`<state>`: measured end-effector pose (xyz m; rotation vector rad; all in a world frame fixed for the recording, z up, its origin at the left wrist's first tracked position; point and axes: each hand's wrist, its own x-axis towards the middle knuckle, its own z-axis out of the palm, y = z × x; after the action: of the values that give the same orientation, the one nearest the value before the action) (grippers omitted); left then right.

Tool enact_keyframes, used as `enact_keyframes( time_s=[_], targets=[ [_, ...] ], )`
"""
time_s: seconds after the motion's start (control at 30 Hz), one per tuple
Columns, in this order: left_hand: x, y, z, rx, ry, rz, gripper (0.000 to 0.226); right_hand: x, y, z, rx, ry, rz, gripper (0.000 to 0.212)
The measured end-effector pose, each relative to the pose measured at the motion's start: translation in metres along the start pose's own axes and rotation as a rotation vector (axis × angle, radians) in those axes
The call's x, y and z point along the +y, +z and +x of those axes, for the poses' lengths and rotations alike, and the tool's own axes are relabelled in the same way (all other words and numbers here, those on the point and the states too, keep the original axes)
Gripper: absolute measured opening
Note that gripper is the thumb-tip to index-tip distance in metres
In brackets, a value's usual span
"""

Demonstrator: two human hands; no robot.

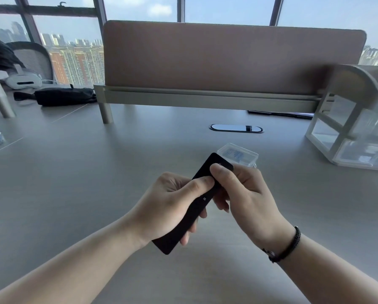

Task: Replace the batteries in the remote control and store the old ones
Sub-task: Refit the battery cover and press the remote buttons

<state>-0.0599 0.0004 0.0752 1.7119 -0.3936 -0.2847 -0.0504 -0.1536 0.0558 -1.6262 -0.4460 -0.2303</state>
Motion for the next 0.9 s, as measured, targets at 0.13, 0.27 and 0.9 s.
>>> enact_keyframes(
  time_s=[0.13, 0.27, 0.9],
  targets=[
    [-0.0005, 0.0005, -0.0002, -0.005, -0.004, -0.028, 0.049, 0.0003, 0.0006, -0.0005, 0.005, -0.012, 0.003, 0.044],
    [0.0011, -0.0003, -0.0015, -0.034, 0.002, -0.028, 0.046, -0.0034, 0.0003, -0.0017, -0.004, -0.016, 0.041, 0.044],
    [-0.0065, -0.0005, 0.0020, -0.023, -0.010, -0.025, 0.048, -0.0014, -0.0019, -0.0003, -0.016, -0.023, -0.066, 0.047]
  ],
)
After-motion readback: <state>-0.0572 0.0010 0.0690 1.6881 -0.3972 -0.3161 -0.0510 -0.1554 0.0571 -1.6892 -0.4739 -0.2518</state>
